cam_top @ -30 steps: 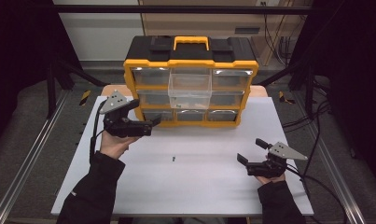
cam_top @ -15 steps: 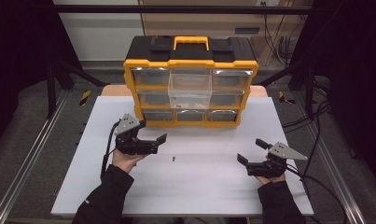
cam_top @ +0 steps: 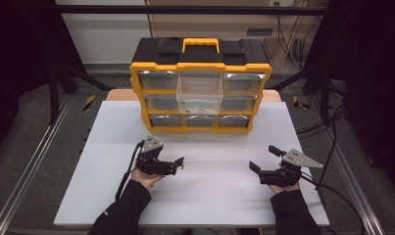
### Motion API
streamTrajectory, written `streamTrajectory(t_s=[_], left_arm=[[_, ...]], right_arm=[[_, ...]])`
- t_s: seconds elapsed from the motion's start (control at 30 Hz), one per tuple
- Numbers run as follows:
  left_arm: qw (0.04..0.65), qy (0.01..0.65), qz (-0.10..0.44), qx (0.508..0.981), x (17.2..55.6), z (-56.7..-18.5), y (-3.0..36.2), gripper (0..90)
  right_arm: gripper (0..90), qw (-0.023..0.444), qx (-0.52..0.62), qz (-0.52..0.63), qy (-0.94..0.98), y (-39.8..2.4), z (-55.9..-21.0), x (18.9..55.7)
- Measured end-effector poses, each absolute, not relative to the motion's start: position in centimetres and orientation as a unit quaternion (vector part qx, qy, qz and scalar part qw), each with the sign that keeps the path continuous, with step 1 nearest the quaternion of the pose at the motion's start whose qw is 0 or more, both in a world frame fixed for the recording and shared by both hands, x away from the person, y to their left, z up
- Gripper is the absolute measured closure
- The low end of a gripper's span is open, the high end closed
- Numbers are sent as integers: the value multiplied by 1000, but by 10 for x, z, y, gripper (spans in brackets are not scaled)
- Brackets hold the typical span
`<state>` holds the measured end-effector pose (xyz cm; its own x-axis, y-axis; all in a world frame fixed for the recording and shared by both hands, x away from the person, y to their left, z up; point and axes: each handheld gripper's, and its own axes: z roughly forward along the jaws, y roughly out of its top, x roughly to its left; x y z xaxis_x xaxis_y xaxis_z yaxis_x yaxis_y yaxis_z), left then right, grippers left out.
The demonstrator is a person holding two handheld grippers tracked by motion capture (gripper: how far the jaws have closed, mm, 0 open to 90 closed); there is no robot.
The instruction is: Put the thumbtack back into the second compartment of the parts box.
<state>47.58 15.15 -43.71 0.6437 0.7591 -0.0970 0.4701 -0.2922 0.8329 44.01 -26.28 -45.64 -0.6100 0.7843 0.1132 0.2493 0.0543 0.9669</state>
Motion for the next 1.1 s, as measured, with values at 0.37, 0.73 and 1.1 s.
streamTrajectory(t_s=[0.37, 0.73, 1.1], left_arm=[[400, 406, 143, 809, 481, -467, 133, 108], [386, 403, 135, 819, 476, -477, 123, 432], [371, 411, 139, 821, 476, -480, 118, 651]], right_arm=[[4, 234, 374, 575, 689, -263, -457, 441], [4, 234, 374, 575, 689, -263, -457, 441], [4, 233, 374, 574, 691, -262, -457, 441]])
